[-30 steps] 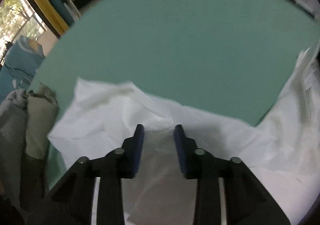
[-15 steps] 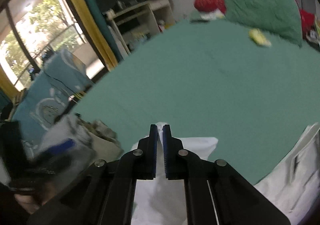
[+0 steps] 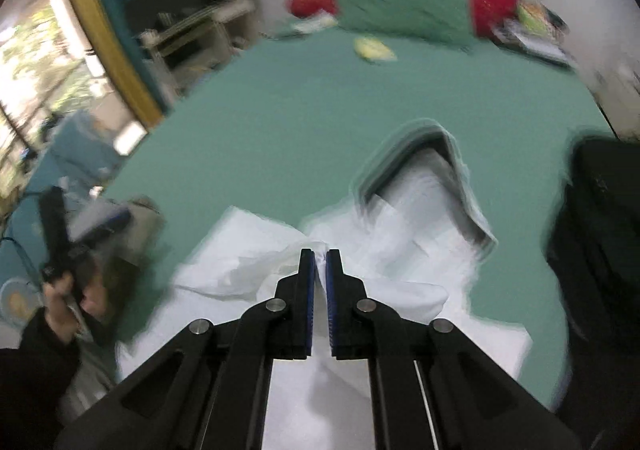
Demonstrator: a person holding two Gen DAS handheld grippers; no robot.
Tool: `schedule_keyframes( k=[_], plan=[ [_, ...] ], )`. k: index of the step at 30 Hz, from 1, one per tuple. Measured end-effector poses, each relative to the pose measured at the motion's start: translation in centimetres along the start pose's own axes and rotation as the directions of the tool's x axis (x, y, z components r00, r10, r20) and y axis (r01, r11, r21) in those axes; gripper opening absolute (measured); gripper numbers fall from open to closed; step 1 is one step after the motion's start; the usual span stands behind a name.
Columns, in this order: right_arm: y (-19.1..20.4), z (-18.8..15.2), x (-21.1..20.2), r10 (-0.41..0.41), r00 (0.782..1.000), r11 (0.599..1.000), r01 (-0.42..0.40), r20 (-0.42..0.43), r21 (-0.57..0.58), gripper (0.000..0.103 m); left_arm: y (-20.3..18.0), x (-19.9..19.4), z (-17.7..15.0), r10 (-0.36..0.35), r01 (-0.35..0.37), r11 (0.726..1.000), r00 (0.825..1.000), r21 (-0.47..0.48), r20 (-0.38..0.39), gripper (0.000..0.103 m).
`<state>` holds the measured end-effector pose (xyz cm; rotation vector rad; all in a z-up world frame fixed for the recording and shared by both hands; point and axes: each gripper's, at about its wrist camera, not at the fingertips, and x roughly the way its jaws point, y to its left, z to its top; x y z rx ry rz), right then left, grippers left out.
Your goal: Fold large clothes
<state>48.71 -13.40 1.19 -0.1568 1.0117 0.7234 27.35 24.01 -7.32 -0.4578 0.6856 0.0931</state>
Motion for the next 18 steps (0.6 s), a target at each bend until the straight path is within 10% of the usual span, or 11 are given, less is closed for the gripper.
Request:
schedule_keyframes(
  k=[7, 12, 16, 18],
  plan=[
    [-10.7, -6.1, 4.9, -0.083, 0.989, 0.983, 0.102, -0.125, 0.155, 0.01, -4.4, 7.4, -2.9, 0.095, -0.068, 0.978, 0.987, 0.2, -0.131, 0.085],
    [-14.1, -9.7, 4.9, -0.12, 0.992, 0.968, 0.126, -0.04, 0.218, 0.058, -4.4, 11.3, -4.3, 0.136, -0.079, 0.962, 0.969, 0.263, -0.206, 0.083],
    [-17.3, -12.9, 4.6, -0.146, 0.989, 0.947, 0.141, -0.004, 0.289, 0.059, -3.7, 13.7, -5.0, 0.168, -0.095, 0.954, 0.955, 0.284, -0.245, 0.058],
    [-19.2, -14.2, 5.1, -0.081, 0.997, 0.936, 0.076, 0.001, 0.344, 0.059, -4.2, 13.6, -5.2, 0.158, -0.077, 0.938, 0.963, 0.338, -0.22, 0.022]
  ],
)
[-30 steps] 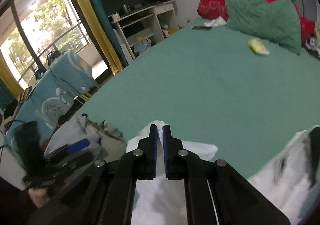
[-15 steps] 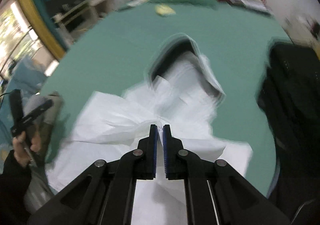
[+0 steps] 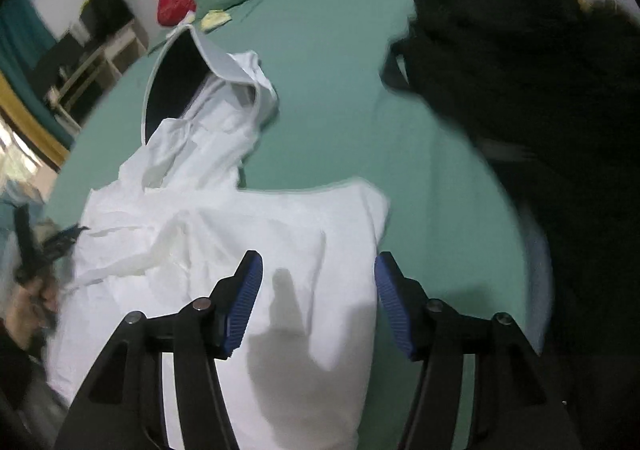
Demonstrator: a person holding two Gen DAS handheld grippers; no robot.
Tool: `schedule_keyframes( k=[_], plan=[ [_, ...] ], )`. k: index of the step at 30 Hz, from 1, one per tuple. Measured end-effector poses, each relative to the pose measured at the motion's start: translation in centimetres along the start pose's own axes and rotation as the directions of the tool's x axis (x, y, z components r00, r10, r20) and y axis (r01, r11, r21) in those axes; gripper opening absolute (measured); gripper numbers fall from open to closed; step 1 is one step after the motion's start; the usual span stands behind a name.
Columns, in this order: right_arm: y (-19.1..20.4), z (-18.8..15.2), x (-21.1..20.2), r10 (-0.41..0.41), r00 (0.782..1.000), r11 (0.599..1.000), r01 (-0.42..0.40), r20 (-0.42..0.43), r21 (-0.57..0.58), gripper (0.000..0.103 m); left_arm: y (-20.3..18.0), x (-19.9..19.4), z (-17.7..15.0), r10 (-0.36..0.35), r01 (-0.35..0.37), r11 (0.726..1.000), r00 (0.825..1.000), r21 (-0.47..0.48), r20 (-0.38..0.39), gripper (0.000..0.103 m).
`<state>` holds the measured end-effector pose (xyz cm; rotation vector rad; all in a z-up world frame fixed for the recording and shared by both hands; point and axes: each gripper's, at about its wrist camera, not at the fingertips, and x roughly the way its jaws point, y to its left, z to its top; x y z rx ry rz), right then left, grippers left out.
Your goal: Fold large clothes
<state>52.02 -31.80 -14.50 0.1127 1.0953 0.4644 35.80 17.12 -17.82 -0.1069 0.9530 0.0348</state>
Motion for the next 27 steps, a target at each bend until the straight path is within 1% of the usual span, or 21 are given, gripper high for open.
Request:
schedule_keyframes(
  k=[1, 2, 3, 5, 7, 8, 9, 10, 11, 12, 14, 15, 16, 17, 19, 21, 23, 24, 25, 26, 27],
  plan=[
    [-0.6, -0.4, 0.6, 0.037, 0.999, 0.999, -0.037, -0.007, 0.025, 0.059, -0.2, -0.1, -0.1, 0.003, -0.003, 1.0, 1.0, 0.005, 0.005, 0.003],
    [-1.0, -0.8, 1.2, 0.047, 0.999, 0.998, -0.047, -0.015, 0.03, 0.059, 0.1, -0.5, -0.2, 0.008, -0.008, 1.0, 1.0, -0.001, 0.018, 0.003],
    [-0.8, -0.9, 1.7, 0.035, 0.999, 0.999, -0.035, -0.021, 0.019, 0.059, 0.4, -1.2, -0.3, 0.031, -0.03, 0.999, 0.998, -0.016, 0.062, 0.002],
    [-0.3, -0.6, 2.0, 0.014, 1.0, 1.0, -0.014, -0.01, 0.002, 0.059, 0.9, -2.6, -0.4, 0.091, -0.085, 0.995, 0.986, -0.051, 0.137, 0.002],
    [0.0, -0.4, 2.4, 0.004, 1.0, 1.0, -0.004, -0.011, 0.006, 0.059, 1.5, -4.1, -0.2, 0.151, -0.139, 0.987, 0.972, -0.077, 0.181, 0.001],
    [0.3, -0.4, 2.6, -0.014, 1.0, 1.0, 0.014, -0.007, 0.0, 0.059, 1.6, -4.7, -0.2, 0.194, -0.181, 0.98, 0.959, -0.079, 0.208, 0.001],
    [0.4, -0.5, 2.7, -0.029, 1.0, 1.0, 0.029, 0.0, -0.006, 0.059, 1.8, -5.2, -0.1, 0.214, -0.202, 0.976, 0.95, -0.075, 0.227, 0.001],
    [0.7, -0.6, 2.7, -0.046, 0.999, 0.999, 0.046, 0.003, -0.007, 0.059, 2.0, -5.0, 0.0, 0.207, -0.196, 0.978, 0.956, -0.071, 0.206, 0.001],
    [1.1, -0.6, 2.7, -0.076, 0.997, 0.997, 0.076, 0.005, -0.013, 0.059, 2.3, -4.5, 0.1, 0.191, -0.181, 0.981, 0.967, -0.074, 0.167, 0.002],
    [1.7, -0.5, 2.5, -0.119, 0.993, 0.992, 0.119, 0.013, -0.029, 0.059, 2.6, -4.0, 0.1, 0.188, -0.177, 0.981, 0.973, -0.084, 0.137, 0.002],
    [3.0, -0.4, 1.6, -0.164, 0.985, 0.984, 0.168, 0.058, -0.056, 0.059, 3.2, -3.0, -0.1, 0.156, -0.147, 0.981, 0.986, -0.127, 0.064, 0.002],
    [3.8, -0.3, 0.9, -0.169, 0.981, 0.982, 0.176, 0.091, -0.073, 0.059, 3.7, -2.7, -0.2, 0.121, -0.114, 0.98, 0.992, -0.166, 0.029, 0.004],
    [5.2, -0.1, 0.4, -0.146, 0.982, 0.981, 0.159, 0.12, -0.113, 0.059, 4.5, -3.1, -0.4, 0.108, -0.104, 0.978, 0.994, -0.183, 0.011, 0.012],
    [6.2, 0.2, 0.3, -0.125, 0.984, 0.978, 0.144, 0.123, -0.154, 0.059, 4.7, -3.4, -0.5, 0.104, -0.101, 0.976, 0.995, -0.194, 0.007, 0.031],
    [8.2, 0.9, 1.1, -0.121, 0.987, 0.958, 0.144, 0.104, -0.246, 0.059, 5.1, -4.5, -0.9, 0.092, -0.085, 0.977, 0.995, -0.197, 0.027, 0.051],
    [9.8, 1.7, 2.6, -0.115, 0.992, 0.932, 0.128, 0.058, -0.339, 0.059, 5.2, -5.0, -1.3, 0.066, -0.063, 0.978, 0.998, -0.198, 0.008, 0.052],
    [11.0, 2.0, 4.7, -0.142, 0.99, 0.89, 0.124, -0.009, -0.439, 0.058, 5.0, -5.1, -1.6, 0.023, -0.026, 0.979, 1.0, -0.203, -0.017, 0.052],
    [11.5, 2.0, 5.7, -0.163, 0.986, 0.863, 0.122, -0.041, -0.489, 0.052, 4.9, -5.3, -1.9, 0.002, -0.008, 0.98, 1.0, -0.198, -0.031, 0.052],
    [11.7, 1.7, 6.1, -0.163, 0.985, 0.846, 0.105, -0.064, -0.523, 0.011, 4.6, -5.5, -2.1, -0.005, -0.002, 0.982, 0.999, -0.191, -0.039, 0.052],
    [12.0, 1.6, 6.5, -0.186, 0.979, 0.821, 0.112, -0.078, -0.559, 0.001, 4.1, -5.3, -2.1, -0.008, -0.001, 0.984, 0.999, -0.18, -0.045, 0.052],
    [12.4, 1.5, 6.3, -0.243, 0.969, 0.786, 0.173, -0.039, -0.593, 0.001, 3.4, -5.3, -2.2, -0.009, 0.001, 0.987, 0.999, -0.161, -0.05, 0.052]
  ],
)
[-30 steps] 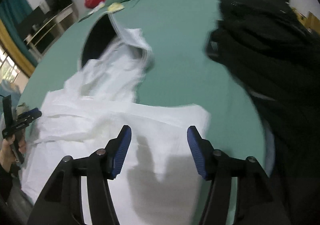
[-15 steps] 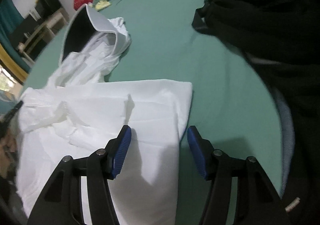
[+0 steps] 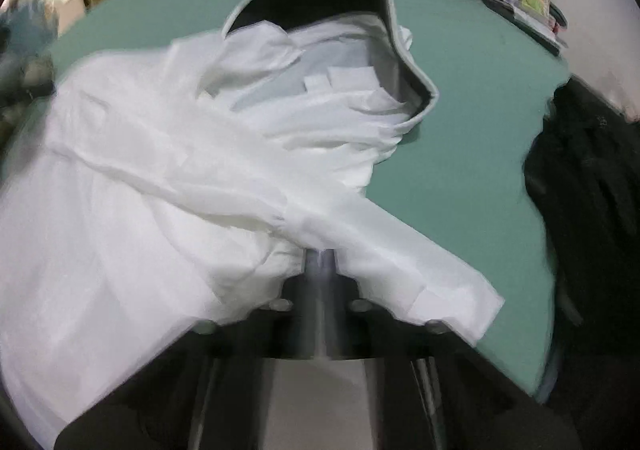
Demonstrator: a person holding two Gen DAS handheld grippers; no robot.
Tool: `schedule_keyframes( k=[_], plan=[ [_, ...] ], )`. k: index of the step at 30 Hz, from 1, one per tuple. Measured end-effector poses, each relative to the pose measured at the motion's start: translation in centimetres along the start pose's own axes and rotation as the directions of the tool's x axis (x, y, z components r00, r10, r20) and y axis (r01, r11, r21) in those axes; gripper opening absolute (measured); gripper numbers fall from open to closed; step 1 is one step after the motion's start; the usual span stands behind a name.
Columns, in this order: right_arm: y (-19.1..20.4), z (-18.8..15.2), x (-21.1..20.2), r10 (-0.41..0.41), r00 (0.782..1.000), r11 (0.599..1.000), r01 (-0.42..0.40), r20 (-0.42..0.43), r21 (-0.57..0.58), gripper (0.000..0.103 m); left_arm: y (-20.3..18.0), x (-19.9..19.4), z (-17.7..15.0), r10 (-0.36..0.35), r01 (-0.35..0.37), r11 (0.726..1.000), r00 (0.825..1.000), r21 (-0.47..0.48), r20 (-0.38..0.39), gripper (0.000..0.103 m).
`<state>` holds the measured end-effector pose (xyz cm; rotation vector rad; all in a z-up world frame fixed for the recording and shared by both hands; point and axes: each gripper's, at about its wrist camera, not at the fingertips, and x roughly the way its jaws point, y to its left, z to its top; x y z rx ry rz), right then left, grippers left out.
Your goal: Fold large clothes
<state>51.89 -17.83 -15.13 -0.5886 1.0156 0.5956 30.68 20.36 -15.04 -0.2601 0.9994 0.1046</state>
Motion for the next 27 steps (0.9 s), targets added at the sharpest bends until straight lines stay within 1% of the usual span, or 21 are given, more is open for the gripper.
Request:
schedule_keyframes(
  k=[2, 3, 4, 6, 7, 8, 9, 11, 12, 13, 14, 15, 17, 18, 19, 20, 21, 22, 23, 26, 27],
  plan=[
    [0.3, 0.3, -2.0, -0.12, 0.991, 0.991, 0.122, 0.054, -0.051, 0.001, -0.5, 0.1, -0.2, 0.002, -0.002, 1.0, 1.0, 0.023, -0.008, 0.052],
    [0.6, 0.6, -3.0, -0.197, 0.976, 0.976, 0.204, 0.093, -0.072, 0.001, -0.7, 0.2, -0.3, 0.003, -0.003, 1.0, 1.0, 0.024, -0.012, 0.052],
    [1.1, 0.9, -4.3, -0.277, 0.95, 0.951, 0.292, 0.146, -0.097, 0.001, -0.8, 0.2, -0.3, -0.001, 0.002, 1.0, 1.0, 0.02, -0.014, 0.052],
    [2.6, 0.8, -6.1, -0.424, 0.87, 0.868, 0.47, 0.251, -0.161, 0.001, -0.8, 0.2, -0.5, -0.007, 0.007, 1.0, 1.0, 0.012, -0.025, 0.052],
    [3.7, 0.1, -6.4, -0.457, 0.842, 0.824, 0.523, 0.287, -0.219, 0.001, -0.8, 0.3, -0.6, -0.01, 0.01, 1.0, 0.999, 0.011, -0.031, 0.052],
    [4.4, -0.6, -6.3, -0.461, 0.837, 0.806, 0.534, 0.295, -0.257, 0.001, -0.8, 0.2, -0.9, -0.014, 0.015, 1.0, 0.999, 0.008, -0.041, 0.052],
    [5.4, -2.0, -5.6, -0.457, 0.84, 0.783, 0.536, 0.291, -0.316, 0.001, -0.8, 0.4, -1.1, -0.019, 0.02, 1.0, 0.998, 0.009, -0.063, 0.052],
    [6.6, -4.4, -4.0, -0.415, 0.883, 0.786, 0.469, 0.219, -0.403, 0.001, -0.7, 0.9, -1.2, -0.023, 0.024, 1.0, 0.995, 0.006, -0.096, 0.052],
    [7.1, -5.9, -3.2, -0.383, 0.908, 0.804, 0.419, 0.171, -0.422, 0.001, -0.6, 1.1, -1.5, -0.021, 0.022, 1.0, 0.994, 0.007, -0.111, 0.052],
    [7.5, -7.5, -2.6, -0.337, 0.934, 0.836, 0.354, 0.117, -0.42, 0.001, -0.6, 1.2, -1.6, -0.018, 0.019, 1.0, 0.993, 0.008, -0.118, 0.052],
    [7.7, -8.7, -2.2, -0.293, 0.954, 0.868, 0.295, 0.069, -0.399, 0.001, -0.6, 1.1, -1.7, -0.017, 0.018, 1.0, 0.993, 0.007, -0.116, 0.052],
    [7.6, -9.6, -2.1, -0.263, 0.964, 0.895, 0.254, 0.026, -0.366, 0.001, -0.5, 0.8, -1.9, -0.018, 0.018, 1.0, 0.994, 0.005, -0.108, 0.052],
    [6.6, -10.8, -3.3, -0.245, 0.969, 0.939, 0.246, 0.033, -0.24, 0.003, -0.6, 0.3, -2.0, -0.027, 0.027, 1.0, 0.996, 0.002, -0.088, 0.052],
    [5.7, -11.0, -3.8, -0.211, 0.977, 0.965, 0.21, 0.016, -0.159, 0.005, -0.6, -0.1, -2.1, -0.036, 0.036, 0.999, 0.997, -0.002, -0.073, 0.052],
    [4.8, -11.1, -4.3, -0.189, 0.982, 0.977, 0.189, 0.009, -0.097, 0.013, -0.7, -0.5, -2.1, -0.046, 0.046, 0.999, 0.998, -0.005, -0.052, 0.052],
    [3.9, -11.1, -5.1, -0.171, 0.985, 0.985, 0.171, 0.018, -0.036, 0.03, -0.9, -0.8, -2.1, -0.05, 0.05, 0.999, 0.998, -0.003, -0.038, 0.052],
    [3.2, -11.0, -5.8, -0.149, 0.988, 0.989, 0.149, 0.036, 0.011, 0.04, -1.2, -1.2, -2.0, -0.051, 0.051, 0.999, 0.999, 0.004, -0.018, 0.052],
    [2.3, -10.7, -6.5, -0.126, 0.99, 0.991, 0.122, 0.059, 0.057, 0.059, -1.3, -1.6, -2.0, -0.052, 0.053, 0.999, 0.999, 0.011, -0.005, 0.052],
    [1.5, -10.1, -7.1, -0.112, 0.99, 0.99, 0.103, 0.085, 0.094, 0.065, -1.6, -1.8, -1.8, -0.053, 0.053, 0.998, 0.999, 0.016, 0.01, 0.052],
    [-0.9, -6.8, -7.7, -0.08, 0.987, 0.979, 0.052, 0.14, 0.197, 0.065, -2.3, -2.6, -0.8, -0.056, 0.056, 0.998, 0.996, 0.015, 0.062, 0.052],
    [-1.0, -5.2, -6.9, -0.081, 0.985, 0.975, 0.047, 0.151, 0.217, 0.065, -2.2, -2.8, -0.4, -0.047, 0.046, 0.999, 0.996, 0.012, 0.074, 0.053]
  ],
)
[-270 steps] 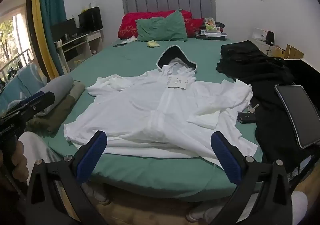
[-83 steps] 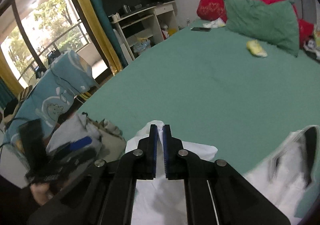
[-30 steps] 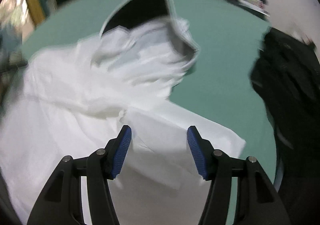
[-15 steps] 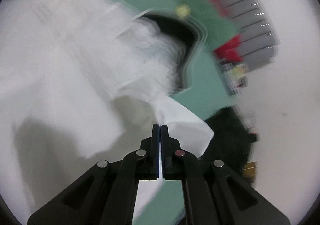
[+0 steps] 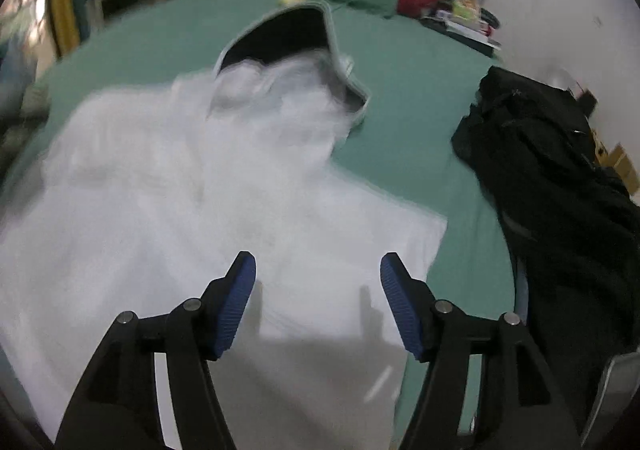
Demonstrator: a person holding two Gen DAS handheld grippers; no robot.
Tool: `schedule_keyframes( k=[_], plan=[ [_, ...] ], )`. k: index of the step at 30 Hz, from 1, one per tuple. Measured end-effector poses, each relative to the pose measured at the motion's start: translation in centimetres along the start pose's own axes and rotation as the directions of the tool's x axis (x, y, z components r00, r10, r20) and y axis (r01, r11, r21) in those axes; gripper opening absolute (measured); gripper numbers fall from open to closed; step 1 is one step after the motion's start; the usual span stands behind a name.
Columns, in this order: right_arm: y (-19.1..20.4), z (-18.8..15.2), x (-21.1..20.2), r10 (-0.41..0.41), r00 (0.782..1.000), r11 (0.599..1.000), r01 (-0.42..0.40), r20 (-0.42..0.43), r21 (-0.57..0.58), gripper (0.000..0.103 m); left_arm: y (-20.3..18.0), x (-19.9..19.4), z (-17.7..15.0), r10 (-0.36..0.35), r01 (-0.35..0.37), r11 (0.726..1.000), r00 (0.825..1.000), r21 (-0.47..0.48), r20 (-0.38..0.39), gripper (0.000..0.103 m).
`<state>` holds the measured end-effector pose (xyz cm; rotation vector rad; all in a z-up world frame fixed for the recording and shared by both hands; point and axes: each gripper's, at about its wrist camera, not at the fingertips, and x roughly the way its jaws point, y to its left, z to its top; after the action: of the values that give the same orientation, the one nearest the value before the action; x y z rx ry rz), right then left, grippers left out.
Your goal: Fold large clothes
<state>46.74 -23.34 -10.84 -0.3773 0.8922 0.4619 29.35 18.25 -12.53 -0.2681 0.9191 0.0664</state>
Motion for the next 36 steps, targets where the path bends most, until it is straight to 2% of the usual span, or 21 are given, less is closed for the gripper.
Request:
schedule_keyframes(
  k=[3, 6, 11, 15, 16, 17, 18, 23, 26, 27, 29, 33, 34, 35, 36],
  plan=[
    [-0.4, 5.5, 3.3, 0.004, 1.0, 1.0, -0.005, 0.028, 0.025, 0.065, 0.6, 0.3, 0.8, 0.049, -0.049, 0.999, 0.999, -0.018, 0.0, 0.053],
    [0.8, 9.1, 5.2, -0.01, 0.999, 1.0, 0.009, 0.039, 0.023, 0.065, 1.7, 1.2, 1.5, 0.084, -0.085, 0.995, 0.996, -0.049, -0.02, 0.053],
    [1.7, 17.2, 11.2, -0.108, 0.991, 0.994, 0.108, 0.078, -0.006, 0.065, 2.6, 2.4, 1.7, 0.091, -0.094, 0.994, 0.994, -0.059, -0.054, 0.053],
    [3.4, 20.7, 14.1, -0.128, 0.989, 0.987, 0.135, 0.078, -0.088, 0.062, 2.8, 2.7, 1.8, 0.06, -0.065, 0.995, 0.995, -0.074, -0.08, 0.053],
    [4.0, 21.2, 14.6, -0.121, 0.99, 0.985, 0.128, 0.07, -0.115, 0.047, 2.8, 2.7, 1.9, 0.047, -0.054, 0.996, 0.996, -0.075, -0.082, 0.053],
    [4.6, 21.4, 15.2, -0.102, 0.994, 0.984, 0.108, 0.051, -0.142, 0.013, 2.7, 2.6, 1.9, 0.036, -0.042, 0.996, 0.996, -0.076, -0.083, 0.053],
    [5.2, 21.3, 15.5, -0.087, 0.996, 0.982, 0.09, 0.026, -0.164, 0.003, 2.6, 2.4, 1.9, 0.027, -0.033, 0.997, 0.996, -0.075, -0.083, 0.053],
    [8.7, 17.6, 13.3, 0.021, 1.0, 0.941, -0.023, -0.009, -0.338, 0.004, 2.4, 2.1, 1.6, 0.035, -0.041, 0.997, 0.996, -0.066, -0.084, 0.053],
    [9.0, 15.0, 12.9, 0.068, 0.995, 0.927, -0.09, -0.074, -0.364, 0.007, 2.3, 2.1, 1.4, 0.047, -0.053, 0.997, 0.995, -0.056, -0.092, 0.053],
    [8.8, 14.2, 12.9, 0.106, 0.988, 0.927, -0.138, -0.11, -0.348, 0.009, 2.2, 2.0, 1.4, 0.046, -0.051, 0.997, 0.995, -0.054, -0.093, 0.053],
    [8.7, 12.3, 13.1, 0.153, 0.973, 0.923, -0.203, -0.173, -0.328, 0.02, 1.9, 1.8, 1.3, 0.038, -0.043, 0.998, 0.995, -0.051, -0.092, 0.053],
    [7.5, 11.5, 12.2, 0.176, 0.958, 0.935, -0.234, -0.225, -0.266, 0.033, 1.2, 1.1, 1.3, 0.02, -0.023, 0.999, 0.997, -0.038, -0.078, 0.053],
    [7.0, 11.8, 11.7, 0.184, 0.952, 0.939, -0.244, -0.245, -0.243, 0.043, 1.1, 0.9, 1.4, 0.02, -0.022, 0.999, 0.997, -0.037, -0.074, 0.053],
    [6.5, 12.2, 10.9, 0.2, 0.95, 0.939, -0.256, -0.241, -0.231, 0.059, 1.1, 0.8, 1.5, 0.021, -0.024, 0.999, 0.997, -0.039, -0.07, 0.053],
    [6.2, 12.7, 10.1, 0.22, 0.948, 0.935, -0.271, -0.229, -0.227, 0.067, 1.2, 0.7, 1.5, 0.024, -0.027, 0.999, 0.997, -0.041, -0.067, 0.053]
  ],
)
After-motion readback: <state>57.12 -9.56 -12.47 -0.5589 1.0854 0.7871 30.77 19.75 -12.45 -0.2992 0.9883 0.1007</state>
